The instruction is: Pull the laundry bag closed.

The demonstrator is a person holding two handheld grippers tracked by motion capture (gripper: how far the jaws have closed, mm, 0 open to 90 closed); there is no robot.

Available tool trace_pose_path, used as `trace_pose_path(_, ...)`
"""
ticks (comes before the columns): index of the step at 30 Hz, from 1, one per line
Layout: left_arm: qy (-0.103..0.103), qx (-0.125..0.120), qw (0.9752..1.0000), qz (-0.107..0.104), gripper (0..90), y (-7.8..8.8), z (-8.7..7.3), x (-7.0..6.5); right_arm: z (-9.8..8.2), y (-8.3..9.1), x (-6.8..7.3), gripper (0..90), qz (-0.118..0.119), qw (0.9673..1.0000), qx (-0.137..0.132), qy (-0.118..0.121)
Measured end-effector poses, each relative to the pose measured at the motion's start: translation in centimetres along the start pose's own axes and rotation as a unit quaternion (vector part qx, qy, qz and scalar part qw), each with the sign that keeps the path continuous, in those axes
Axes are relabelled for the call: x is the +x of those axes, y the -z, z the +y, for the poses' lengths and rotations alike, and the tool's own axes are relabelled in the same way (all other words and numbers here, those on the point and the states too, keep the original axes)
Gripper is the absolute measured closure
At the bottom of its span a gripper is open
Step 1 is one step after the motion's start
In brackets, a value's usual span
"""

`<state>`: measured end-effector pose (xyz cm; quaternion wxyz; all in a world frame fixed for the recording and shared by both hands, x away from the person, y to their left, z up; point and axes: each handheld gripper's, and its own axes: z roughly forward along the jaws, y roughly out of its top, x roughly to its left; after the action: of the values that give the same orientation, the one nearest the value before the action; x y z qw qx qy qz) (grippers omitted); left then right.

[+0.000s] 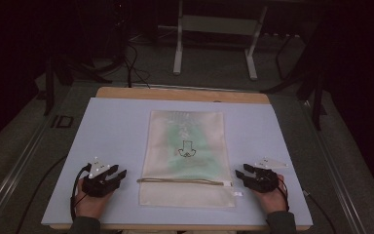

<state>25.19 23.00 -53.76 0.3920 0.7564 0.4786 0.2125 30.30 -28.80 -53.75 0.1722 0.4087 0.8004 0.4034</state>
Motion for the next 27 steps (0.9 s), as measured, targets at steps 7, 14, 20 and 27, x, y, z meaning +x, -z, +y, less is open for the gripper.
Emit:
trace_pose_path(7, -0.011, 0.002, 0.9999, -0.006, 57.3, -0.2, 0.0, -0.4, 0.1, -0.1, 0.5, 52.5, 0.003, 0.9997, 0.010, 0.020)
trace_pose_path(14, -0.007, -0.004, 0.9999, -0.010, 57.1, -0.1, -0.1, -0.3, 0.3, -0.3, 0.9, 53.4, 0.018, 0.9990, 0.019, 0.035)
trace_pose_path(20, -0.008, -0.007, 0.9999, -0.011, 57.2, -0.1, -0.2, -0.3, 1.2, 0.1, 1.7, 54.0, 0.032, 0.9978, 0.015, 0.057)
trace_pose_path(27, -0.003, -0.006, 0.9998, -0.017, 57.5, -0.1, -0.2, -0.2, 2.6, -0.1, 2.9, 54.2, 0.063, 0.9931, 0.031, 0.093)
